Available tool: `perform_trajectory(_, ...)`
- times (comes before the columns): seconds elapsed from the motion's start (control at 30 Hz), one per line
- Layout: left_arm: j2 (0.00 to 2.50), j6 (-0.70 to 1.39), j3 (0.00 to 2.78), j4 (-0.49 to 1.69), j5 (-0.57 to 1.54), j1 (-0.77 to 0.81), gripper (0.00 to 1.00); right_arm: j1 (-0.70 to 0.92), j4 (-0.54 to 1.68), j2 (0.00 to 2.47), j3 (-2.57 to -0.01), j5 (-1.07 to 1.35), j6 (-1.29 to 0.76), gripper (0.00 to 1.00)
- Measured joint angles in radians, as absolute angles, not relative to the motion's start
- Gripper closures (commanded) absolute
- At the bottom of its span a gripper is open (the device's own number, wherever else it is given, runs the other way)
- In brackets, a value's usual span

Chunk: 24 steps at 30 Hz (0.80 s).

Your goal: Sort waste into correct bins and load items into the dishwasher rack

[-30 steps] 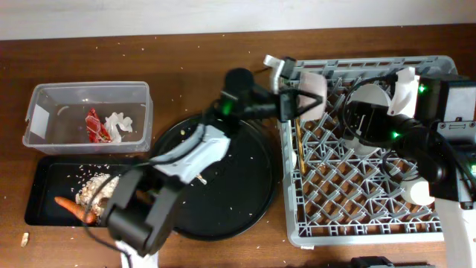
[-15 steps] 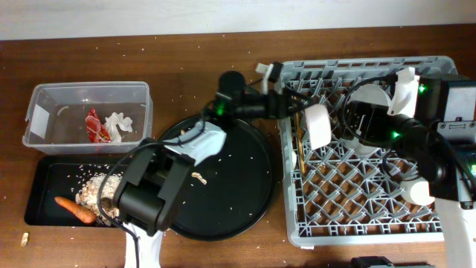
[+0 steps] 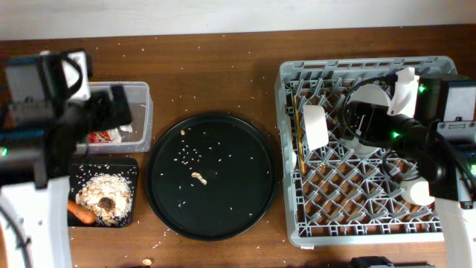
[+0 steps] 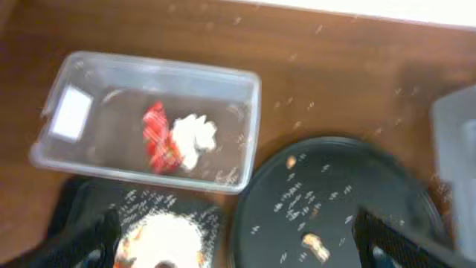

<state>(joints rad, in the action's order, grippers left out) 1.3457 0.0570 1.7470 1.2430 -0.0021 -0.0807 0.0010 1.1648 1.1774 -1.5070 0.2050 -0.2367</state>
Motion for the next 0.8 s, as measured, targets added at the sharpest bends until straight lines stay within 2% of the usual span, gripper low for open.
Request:
perform_trajectory(0.1,1.299,0.007,1.747,1.291,-0.112,-0.085,0.01,0.001,1.167,1.177,-1.507,0.205,-0.236,0.01)
perform_trajectory(0.27,1.3,-0.004,1.747,1.328,-0.132,-0.085,0.01,0.001,1.167,1.155,-1.507,0.201,-0.235,0.01)
perform_trajectory(0.3,1.3,-0.004,1.747,1.328,-0.132,-0.085,0.01,0.001,1.114,1.101,-1.497,0.175,-0.219,0.01)
perform_trajectory(0.33,1.3,-0.004,1.747,1.327,-0.133,-0.085,0.01,0.001,0.955,1.02,-1.462,0.159,-0.166,0.01)
perform_trajectory(0.37,1.3,-0.004,1.746,1.327,-0.135,-0.085,0.01,0.001,0.686,0.922,-1.332,0.172,-0.106,0.01)
perform_trajectory(0.43,1.301,-0.005,1.746,1.329,-0.136,-0.086,0.01,0.001,0.389,0.669,-0.952,0.191,-0.036,0.01)
perform_trajectory(0.5,1.297,-0.005,1.746,1.334,-0.138,-0.086,0.01,0.001,0.361,0.519,-0.706,0.197,-0.019,0.01)
perform_trajectory(0.53,1.301,-0.005,1.747,1.329,-0.139,-0.086,0.01,0.001,0.371,0.364,-0.512,0.201,-0.018,0.01)
perform_trajectory(0.57,1.3,-0.005,1.746,1.328,-0.139,-0.086,0.01,0.001,0.26,0.224,-0.334,0.202,-0.014,0.01)
perform_trajectory(0.6,1.3,-0.005,1.746,1.33,-0.139,-0.086,0.01,0.001,0.252,0.173,-0.276,0.202,-0.015,0.01)
perform_trajectory(0.67,1.301,-0.005,1.745,1.329,-0.139,-0.086,0.01,0.001,0.076,0.016,-0.086,0.205,-0.014,0.01)
perform_trajectory(0.7,1.301,-0.005,1.745,1.328,-0.139,-0.086,0.01,0.001,0.023,0.015,-0.022,0.205,-0.014,0.01)
perform_trajectory(0.8,1.301,-0.005,1.745,1.328,-0.139,-0.086,0.01,0.001,0.043,0.014,-0.01,0.205,-0.014,0.01)
